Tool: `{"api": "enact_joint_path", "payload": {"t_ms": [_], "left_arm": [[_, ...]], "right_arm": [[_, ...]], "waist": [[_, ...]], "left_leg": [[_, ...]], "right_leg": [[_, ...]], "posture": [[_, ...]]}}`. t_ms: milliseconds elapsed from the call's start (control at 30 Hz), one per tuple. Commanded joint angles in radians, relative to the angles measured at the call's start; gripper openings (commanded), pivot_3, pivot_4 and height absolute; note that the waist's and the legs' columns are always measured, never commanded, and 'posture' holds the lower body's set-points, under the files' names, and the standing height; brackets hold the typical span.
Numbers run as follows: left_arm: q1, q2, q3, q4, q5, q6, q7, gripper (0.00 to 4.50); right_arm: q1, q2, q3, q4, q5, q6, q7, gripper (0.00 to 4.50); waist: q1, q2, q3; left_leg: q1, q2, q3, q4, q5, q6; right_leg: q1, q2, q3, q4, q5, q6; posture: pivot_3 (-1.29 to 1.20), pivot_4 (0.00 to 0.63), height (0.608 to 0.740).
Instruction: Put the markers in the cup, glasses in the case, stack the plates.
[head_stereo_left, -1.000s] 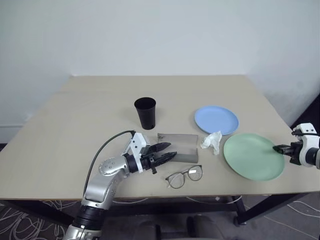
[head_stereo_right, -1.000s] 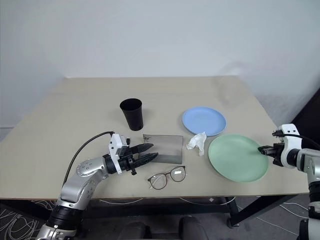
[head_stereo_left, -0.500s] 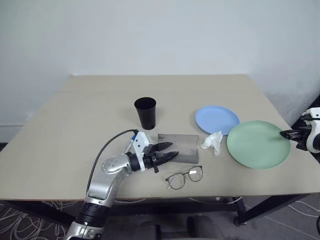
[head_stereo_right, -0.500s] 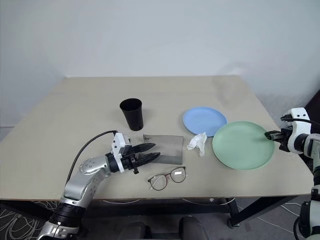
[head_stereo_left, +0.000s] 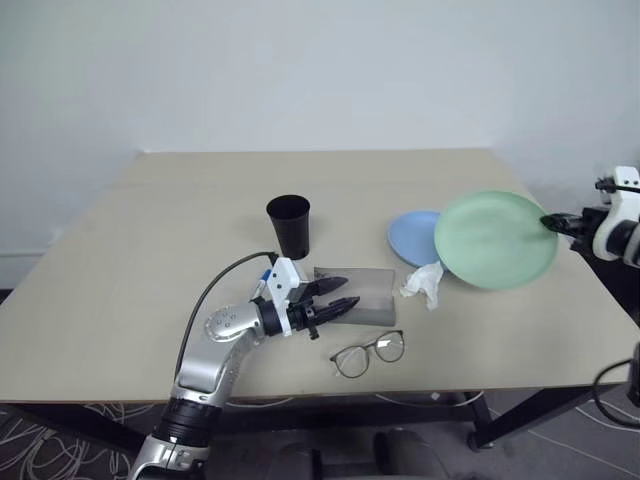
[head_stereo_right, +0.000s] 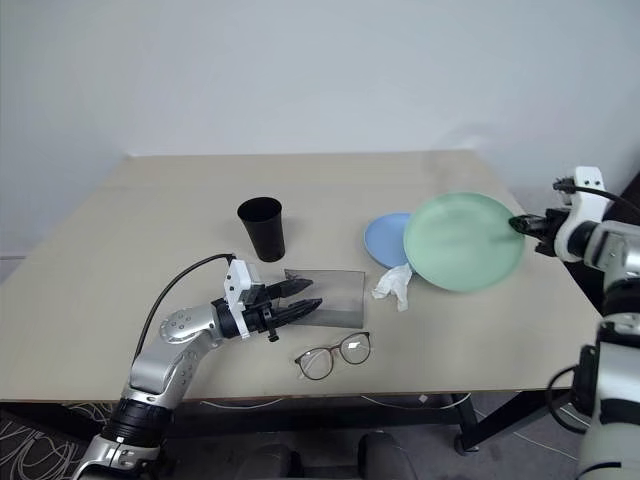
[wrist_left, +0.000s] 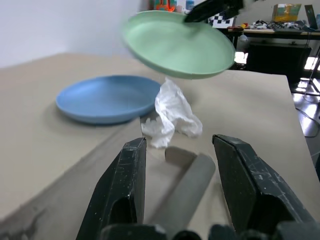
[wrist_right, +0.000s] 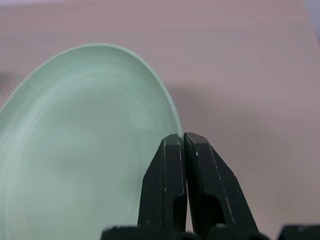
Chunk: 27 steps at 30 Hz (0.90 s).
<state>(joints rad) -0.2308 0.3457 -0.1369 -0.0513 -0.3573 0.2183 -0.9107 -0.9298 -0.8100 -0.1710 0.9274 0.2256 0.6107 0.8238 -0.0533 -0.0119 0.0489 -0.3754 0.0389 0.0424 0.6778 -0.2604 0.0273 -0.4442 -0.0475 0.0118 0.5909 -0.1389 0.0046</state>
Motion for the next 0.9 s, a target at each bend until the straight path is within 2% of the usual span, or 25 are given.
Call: {"api": "enact_joint_path", "payload": {"t_ms": [33,133,367,733,833,900], "left_arm": [[-0.042,-0.013,-0.001,0.006,0.009,-0.035,0.002,2.17],[-0.052,-0.02,-0.007,0.018,0.014,-0.045,-0.001,2.17],[-0.057,-0.033,-0.014,0.022,0.024,-0.056,0.005,2.17],[-0.02,-0.031,-0.01,-0.015,0.027,-0.051,0.033,2.17],[-0.02,-0.03,-0.01,-0.015,0.026,-0.05,0.035,2.17],[-0.023,-0.031,-0.012,-0.015,0.027,-0.049,0.036,2.17]], "right_arm": [[-0.117,0.042,-0.013,0.083,-0.015,-0.044,-0.07,0.01],[-0.176,0.087,0.005,0.155,-0.042,-0.081,-0.103,0.01],[-0.254,0.196,0.001,0.335,-0.104,-0.194,-0.297,0.01],[-0.263,0.255,-0.036,0.385,-0.109,-0.289,-0.362,0.01],[-0.263,0.259,-0.044,0.387,-0.108,-0.299,-0.366,0.65],[-0.262,0.262,-0.052,0.386,-0.105,-0.306,-0.367,1.32]], "waist": [[0.0,0.0,0.0],[0.0,0.001,0.0],[0.002,0.001,0.0],[-0.001,0.002,-0.001],[-0.001,0.003,-0.001],[-0.001,0.003,-0.001]], "left_leg": [[0.0,0.0,0.0,0.0,0.0,0.0],[-0.001,0.0,-0.001,-0.001,0.0,0.0],[-0.001,-0.003,-0.003,-0.004,0.0,0.001],[-0.001,-0.004,-0.003,-0.004,0.0,0.004],[-0.001,-0.004,-0.003,-0.004,0.001,0.005],[-0.001,-0.004,-0.003,-0.004,0.001,0.005]], "right_leg": [[0.0,0.0,0.0,0.0,0.0,0.0],[0.0,0.0,0.0,0.0,0.0,0.0],[-0.001,0.0,0.002,0.0,0.001,0.002],[0.0,0.0,0.005,0.0,0.001,0.003],[0.0,0.001,0.006,0.0,0.001,0.003],[0.0,0.001,0.006,0.0,0.001,0.003]], "posture": [[0.0,0.0,0.74],[0.0,0.0,0.74],[0.0,0.0,0.74],[0.0,0.0,0.74],[0.0,0.0,0.74],[0.0,0.0,0.74]]}}
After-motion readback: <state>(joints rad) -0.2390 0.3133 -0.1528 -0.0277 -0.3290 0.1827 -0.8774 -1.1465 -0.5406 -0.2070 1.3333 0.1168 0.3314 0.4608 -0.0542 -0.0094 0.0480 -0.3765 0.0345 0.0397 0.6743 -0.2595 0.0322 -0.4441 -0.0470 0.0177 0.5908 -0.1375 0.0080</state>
